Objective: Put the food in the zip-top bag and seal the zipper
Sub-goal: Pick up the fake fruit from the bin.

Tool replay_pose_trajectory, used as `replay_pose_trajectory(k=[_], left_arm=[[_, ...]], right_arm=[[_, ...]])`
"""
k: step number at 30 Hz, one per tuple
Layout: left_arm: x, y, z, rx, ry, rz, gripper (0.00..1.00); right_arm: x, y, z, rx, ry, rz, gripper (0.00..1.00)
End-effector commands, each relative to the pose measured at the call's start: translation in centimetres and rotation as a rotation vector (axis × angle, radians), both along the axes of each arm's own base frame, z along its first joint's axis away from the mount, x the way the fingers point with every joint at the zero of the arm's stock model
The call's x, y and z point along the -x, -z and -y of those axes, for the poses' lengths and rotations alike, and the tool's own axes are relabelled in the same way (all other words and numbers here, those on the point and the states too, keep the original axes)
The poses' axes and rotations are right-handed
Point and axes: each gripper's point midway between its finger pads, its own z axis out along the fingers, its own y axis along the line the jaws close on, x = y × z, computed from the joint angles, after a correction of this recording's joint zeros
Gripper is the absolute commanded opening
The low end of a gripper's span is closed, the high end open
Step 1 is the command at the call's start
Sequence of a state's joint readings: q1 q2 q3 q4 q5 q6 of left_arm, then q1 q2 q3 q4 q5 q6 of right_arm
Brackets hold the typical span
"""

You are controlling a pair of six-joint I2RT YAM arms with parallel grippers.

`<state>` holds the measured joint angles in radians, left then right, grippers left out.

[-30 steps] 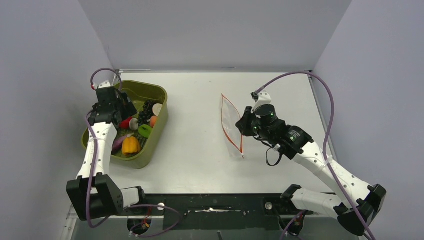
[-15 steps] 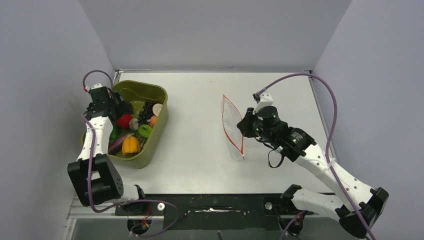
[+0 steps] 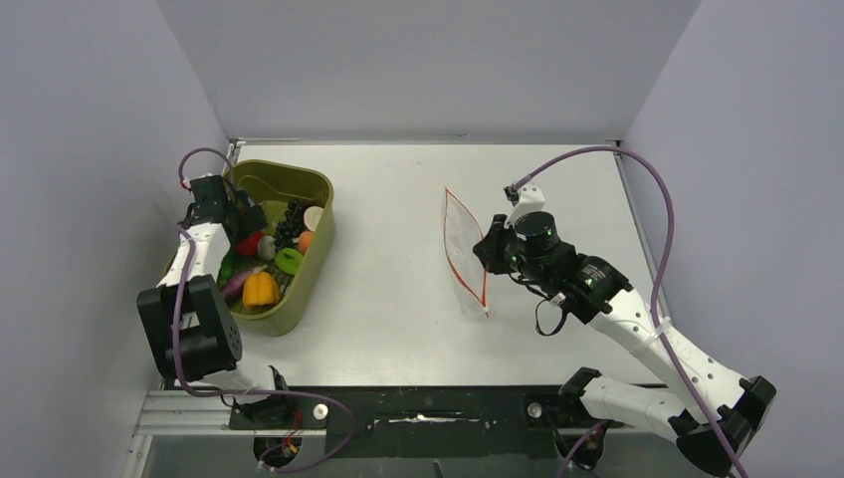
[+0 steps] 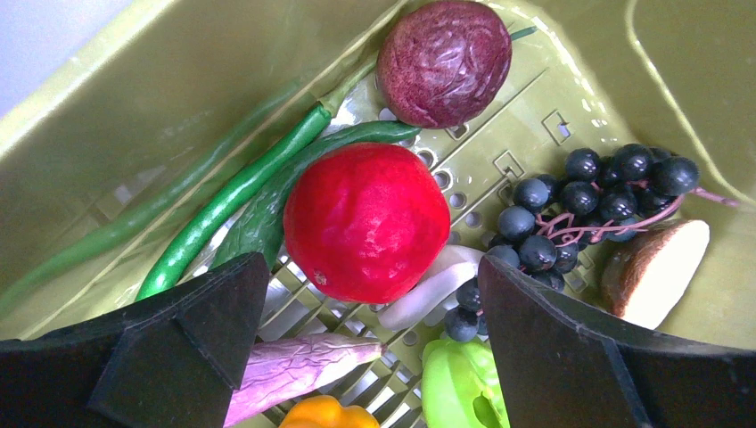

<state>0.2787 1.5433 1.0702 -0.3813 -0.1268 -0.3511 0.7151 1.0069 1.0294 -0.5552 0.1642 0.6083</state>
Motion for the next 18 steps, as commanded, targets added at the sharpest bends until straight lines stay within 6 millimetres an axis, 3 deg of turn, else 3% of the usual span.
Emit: replay_pose_trajectory(k=[1,13,18], left_arm=[[-2.1,-1.2,-0.9,-0.038,0.001,0.074,0.90],[-3.8,0.5,-1.7,-0.053,-0.002,0.043,0.87],[-4.4,1.6,-1.2,-0.063,0.030,0.016,0.84]], right_arm=[[-0.4,-0.9,-0.1,-0.011,-0.004,0.046,0.00],[-0.3,-1.3,1.0,0.017,0.008,0.077,0.00],[-0.3,-1.5,1.4,0.034,0.005,0.084,0.00]])
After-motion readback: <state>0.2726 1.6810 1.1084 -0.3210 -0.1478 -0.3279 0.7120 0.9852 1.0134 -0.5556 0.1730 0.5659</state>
